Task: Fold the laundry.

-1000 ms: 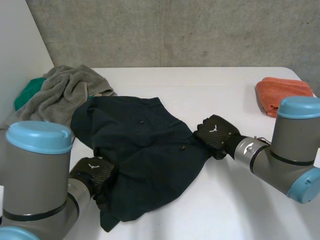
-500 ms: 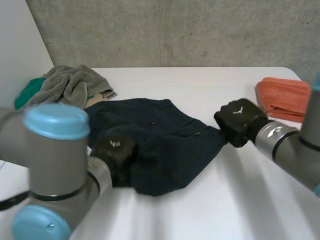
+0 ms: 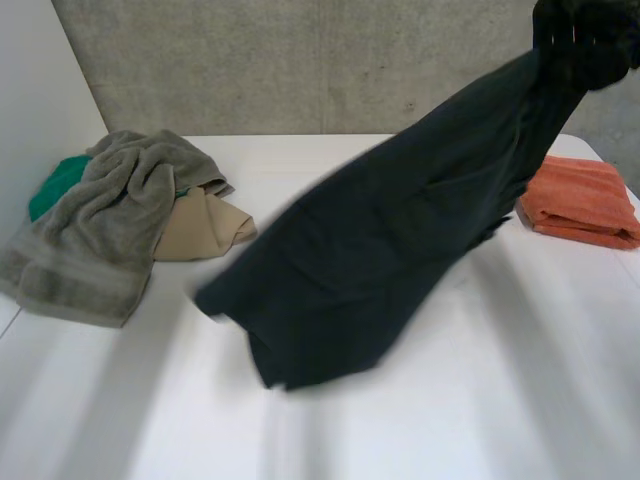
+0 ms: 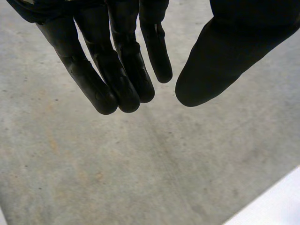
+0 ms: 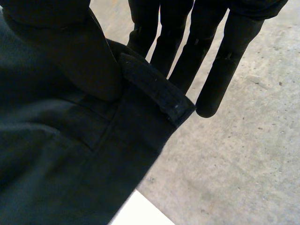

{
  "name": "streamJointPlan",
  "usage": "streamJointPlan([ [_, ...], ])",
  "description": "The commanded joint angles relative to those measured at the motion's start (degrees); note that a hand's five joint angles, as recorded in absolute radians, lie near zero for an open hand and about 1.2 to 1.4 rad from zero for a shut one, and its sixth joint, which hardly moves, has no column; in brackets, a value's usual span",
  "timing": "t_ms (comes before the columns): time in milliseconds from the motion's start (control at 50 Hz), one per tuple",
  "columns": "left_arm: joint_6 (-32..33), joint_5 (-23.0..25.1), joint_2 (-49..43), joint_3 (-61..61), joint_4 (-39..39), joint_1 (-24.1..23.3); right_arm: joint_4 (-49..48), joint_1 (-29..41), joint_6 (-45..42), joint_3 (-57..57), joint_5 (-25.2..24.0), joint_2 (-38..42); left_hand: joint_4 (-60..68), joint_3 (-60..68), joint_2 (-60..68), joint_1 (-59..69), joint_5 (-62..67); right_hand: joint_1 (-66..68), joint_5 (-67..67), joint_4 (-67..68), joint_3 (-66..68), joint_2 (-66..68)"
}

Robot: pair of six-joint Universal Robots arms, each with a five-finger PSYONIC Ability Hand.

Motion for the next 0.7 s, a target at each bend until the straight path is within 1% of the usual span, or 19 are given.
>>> streamJointPlan([
  [20, -0.65, -0.72, -14.19, 8.74, -0.14, 2.18, 0.93, 4.19, 2.08, -7.17, 3.78, 8.89, 11.44, 12.16, 11.51, 41.3, 11.85, 15.81, 12.54, 11.37, 11.96, 12.89],
  [80, -1.26, -0.98, -18.69, 9.01, -1.19, 2.01, 1.55, 5.6, 0.32, -6.74, 5.37, 11.1, 11.44, 12.16, 11.51, 41.3, 11.85, 15.81, 12.54, 11.37, 11.96, 12.89],
  [100, -1.88, -0.72, -21.14, 8.23, -3.19, 1.66, 1.64, 6.3, -1.34, -5.7, 6.42, 12.5, 11.44, 12.16, 11.51, 41.3, 11.85, 15.81, 12.54, 11.37, 11.96, 12.89],
  [140, -2.93, -0.37, -23.09, 6.74, -5.75, 0.96, 1.55, 6.83, -3.19, -4.2, 7.22, 13.56, -8.28, -7.56, -8.22, 21.58, -7.87, 15.81, 12.54, 11.37, 11.96, 12.89],
  [160, -4.15, 0.15, -24.32, 4.38, -7.76, 0.34, 1.55, 7.44, -4.94, -2.54, 7.75, 14.17, -26.21, -25.49, -26.14, 3.65, -25.79, 15.81, 12.54, 11.37, 11.96, 12.89],
  [200, -5.48, 0.77, -24.94, 1.56, -9.18, -0.19, 1.47, 8.06, -6.54, -0.95, 8.1, 14.01, -38.62, -37.89, -38.55, -8.75, -38.2, 15.81, 12.54, 11.37, 11.96, 12.89],
  [220, -6.18, 1.03, -25.03, 0.06, -9.37, -0.45, 1.38, 8.41, -7.24, -0.16, 8.19, 13.83, -41.67, -40.94, -41.6, -11.81, -41.25, 15.81, 12.54, 11.37, 11.96, 12.89],
  [240, -8.02, 1.65, -25.29, -3.17, -9.02, -1.15, 1.03, 8.68, -8.38, 1.07, 8.45, 13.39, -42.86, -42.14, -42.79, -13.0, -42.45, 15.81, 12.54, 11.37, 11.96, 12.89],
  [280, -9.35, 2.35, -25.29, -5.83, -8.4, -1.68, 0.41, 9.03, -9.44, 2.13, 8.63, 12.78, -43.04, -42.32, -42.97, -13.18, -42.63, 15.81, 12.54, 11.37, 11.96, 12.89],
  [320, -11.45, 4.46, -24.94, -10.04, -7.44, -3.0, -0.82, 9.47, -10.58, 3.19, 8.8, 11.99, -43.21, -42.49, -43.14, -13.35, -42.8, 15.81, 12.54, 11.37, 11.96, 12.89],
  [420, -15.06, 9.47, -24.42, -15.68, -7.52, -5.11, -2.93, 10.0, -10.5, 5.12, 9.42, 10.14, -43.38, -42.65, -43.31, -13.52, -42.96, 15.81, 12.54, 11.37, 11.96, 12.89],
  [440, -16.54, 11.3, -24.59, -17.25, -7.35, -6.24, -3.37, 10.09, -10.24, 5.56, 9.42, 9.79, -44.38, -43.66, -44.31, -14.52, -43.96, 15.81, 12.54, 11.37, 11.96, 12.89],
  [480, -17.96, 12.46, -25.03, -18.32, -7.26, -7.74, -3.46, 10.18, -10.06, 6.0, 9.51, 9.52, -46.23, -45.51, -46.16, -16.37, -45.82, 15.81, 12.54, 11.37, 11.96, 12.89],
  [500, -19.18, 13.33, -25.73, -19.1, -7.08, -9.31, -3.37, 10.44, -10.32, 6.27, 9.51, 9.35, -46.41, -45.68, -46.34, -16.54, -45.99, 15.81, 12.54, 11.37, 11.96, 12.89],
  [540, -20.33, 13.6, -26.78, -19.29, -6.73, -10.99, -3.28, 10.79, -10.32, 6.36, 9.68, 9.0, -46.41, -45.68, -46.34, -16.55, -45.99, 15.81, 12.54, 11.37, 11.96, 12.89],
  [580, -21.3, 13.08, -29.15, -18.85, -6.21, -13.44, -2.93, 11.4, -10.32, 6.62, 10.56, 8.3, -46.41, -45.68, -46.34, -16.55, -45.99, 15.81, 12.54, 11.37, 11.96, 12.89],
  [620, -21.92, 12.46, -30.91, -18.06, -6.12, -14.86, -2.84, 11.67, -10.32, 6.79, 11.26, 7.85, -46.41, -45.68, -46.34, -16.55, -45.99, 15.81, 12.54, 11.37, 11.96, 12.89],
  [700, -22.97, 9.83, -35.13, -14.73, -6.03, -17.67, -2.84, 12.02, -9.97, 6.97, 12.67, 6.8, -46.41, -45.68, -46.34, -16.55, -45.99, 15.81, 12.54, 11.37, 11.96, 12.89],
])
